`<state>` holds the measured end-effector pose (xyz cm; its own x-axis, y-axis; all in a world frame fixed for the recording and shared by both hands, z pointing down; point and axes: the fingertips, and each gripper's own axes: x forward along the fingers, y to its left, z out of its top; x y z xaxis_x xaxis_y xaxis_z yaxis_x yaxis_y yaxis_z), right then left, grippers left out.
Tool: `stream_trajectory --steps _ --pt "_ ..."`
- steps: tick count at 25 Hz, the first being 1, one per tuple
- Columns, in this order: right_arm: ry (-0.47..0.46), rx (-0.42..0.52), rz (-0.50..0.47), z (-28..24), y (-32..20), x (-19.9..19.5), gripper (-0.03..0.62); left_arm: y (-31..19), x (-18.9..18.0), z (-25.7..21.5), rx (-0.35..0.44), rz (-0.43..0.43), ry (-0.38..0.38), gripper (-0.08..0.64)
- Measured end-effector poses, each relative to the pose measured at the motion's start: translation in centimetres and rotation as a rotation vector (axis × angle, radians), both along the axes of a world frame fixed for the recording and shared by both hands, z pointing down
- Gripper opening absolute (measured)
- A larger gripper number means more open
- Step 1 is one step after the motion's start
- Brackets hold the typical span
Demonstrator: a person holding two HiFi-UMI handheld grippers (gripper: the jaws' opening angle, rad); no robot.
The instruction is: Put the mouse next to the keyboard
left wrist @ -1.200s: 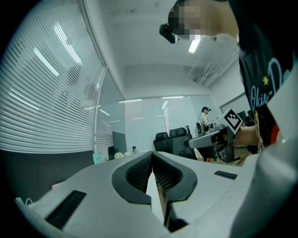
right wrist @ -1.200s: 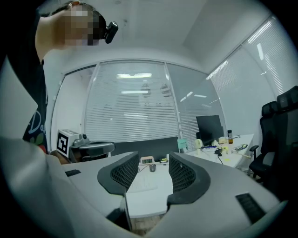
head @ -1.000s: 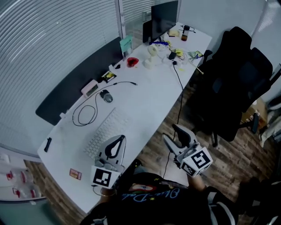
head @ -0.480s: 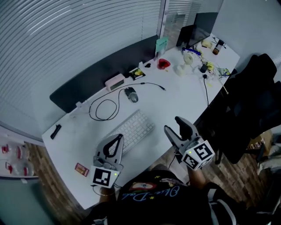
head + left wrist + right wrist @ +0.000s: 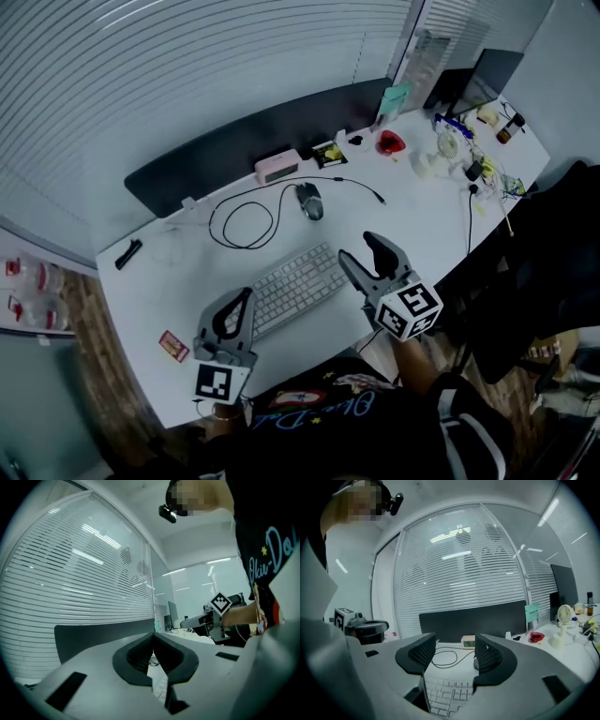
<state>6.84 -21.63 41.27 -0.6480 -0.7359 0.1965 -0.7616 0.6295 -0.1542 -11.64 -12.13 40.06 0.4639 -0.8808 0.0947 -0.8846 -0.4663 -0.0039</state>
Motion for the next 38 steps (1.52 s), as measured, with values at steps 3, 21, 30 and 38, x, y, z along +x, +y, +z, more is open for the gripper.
stream_trajectory --steps 3,21,30,38 --pt "0.035 -0.035 -0.048 1.8 -2.7 -1.1 0.230 -0.7 -0.8 0.4 -0.018 -0.060 -0.016 0.000" --pt "0.219 -0.215 -0.091 13.9 -15.9 -4.7 0.278 -3.7 -4.4 2.2 -0.096 -0.327 -0.074 0.000" --pt "0.312 -0.328 -0.087 19.9 -18.9 -5.9 0.298 -6.1 -5.6 4.2 -0.151 -0.330 -0.047 0.000" --pt "0.379 -0.384 -0.073 23.0 -20.1 -6.6 0.304 -7.1 -6.3 5.4 -0.175 -0.338 -0.039 0.000"
